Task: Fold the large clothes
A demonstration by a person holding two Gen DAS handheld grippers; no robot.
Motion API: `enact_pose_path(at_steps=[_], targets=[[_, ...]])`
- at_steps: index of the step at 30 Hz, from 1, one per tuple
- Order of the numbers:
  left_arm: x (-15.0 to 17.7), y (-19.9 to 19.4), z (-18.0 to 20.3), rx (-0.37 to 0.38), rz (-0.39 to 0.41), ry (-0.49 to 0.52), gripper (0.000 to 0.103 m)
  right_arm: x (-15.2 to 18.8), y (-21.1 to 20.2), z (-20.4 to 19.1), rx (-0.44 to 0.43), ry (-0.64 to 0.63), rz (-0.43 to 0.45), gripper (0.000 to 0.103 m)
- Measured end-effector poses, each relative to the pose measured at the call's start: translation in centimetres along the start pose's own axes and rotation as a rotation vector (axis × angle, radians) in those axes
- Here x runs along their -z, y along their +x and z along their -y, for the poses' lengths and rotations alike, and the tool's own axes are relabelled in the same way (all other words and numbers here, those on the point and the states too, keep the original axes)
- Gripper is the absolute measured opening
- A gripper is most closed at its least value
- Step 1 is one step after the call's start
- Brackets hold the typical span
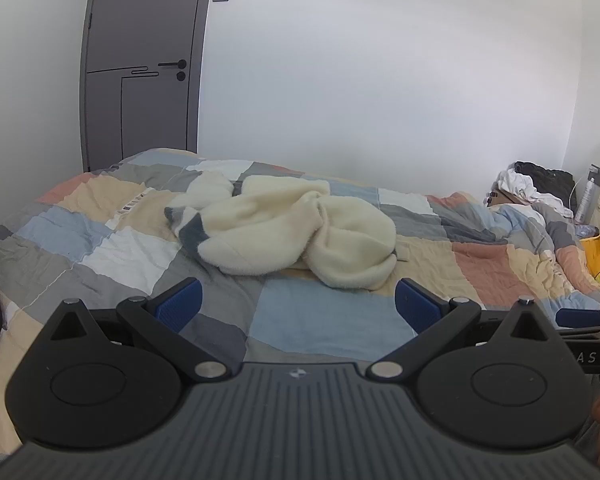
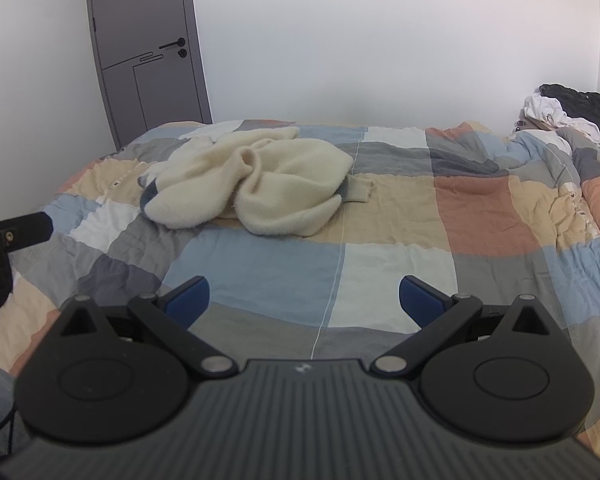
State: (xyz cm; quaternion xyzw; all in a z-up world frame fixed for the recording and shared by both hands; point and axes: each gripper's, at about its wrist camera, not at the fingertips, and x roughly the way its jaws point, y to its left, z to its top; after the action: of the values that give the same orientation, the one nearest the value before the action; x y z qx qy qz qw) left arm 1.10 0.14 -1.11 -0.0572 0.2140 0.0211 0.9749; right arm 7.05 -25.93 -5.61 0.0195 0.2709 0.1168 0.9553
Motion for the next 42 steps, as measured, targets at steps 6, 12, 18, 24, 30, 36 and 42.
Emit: enact_pose_path(at_steps=[6,12,18,24,30,36,42], targets=[[-0.1,0.1,-0.2,-0.002,0.01,0.016,0.103,0.0,0.4,-0.3,0.007,0.0,-0.006,0.103],[0.0,0.3,-0.3,-0.002,0.007,0.019,0.103,0.0,0.8,-0.6,0.015,0.006,-0.004,0.103],[-0.4,1.0,-0.2,-0.003,0.005,0.046,0.103,-0.1,1.4,-0.5,0.012,0.01,-0.015,0.103],[-0.9,2.2,-0.3,0.001,0.0,0.047,0.103,-0.6,2.5,-0.4,0.019,0.02,-0.026,0.103],[-3.1,4.4,-0.2,0.013,-0.004,0.045,0.103,-1.9,4.0,-0.5,0.021,0.028,-0.03,0.103],[-5.2,6.2,0.3,0.0,0.013,0.083,0.103,-3.6,5.7,-1.0,0.011,0.017,-0.038,0.103],[-6.7,9.8,-1.0,-0.052,0.016,0.071,0.103,-5.7,8.3,-1.1,-0.039,0.043,-0.04,0.103]])
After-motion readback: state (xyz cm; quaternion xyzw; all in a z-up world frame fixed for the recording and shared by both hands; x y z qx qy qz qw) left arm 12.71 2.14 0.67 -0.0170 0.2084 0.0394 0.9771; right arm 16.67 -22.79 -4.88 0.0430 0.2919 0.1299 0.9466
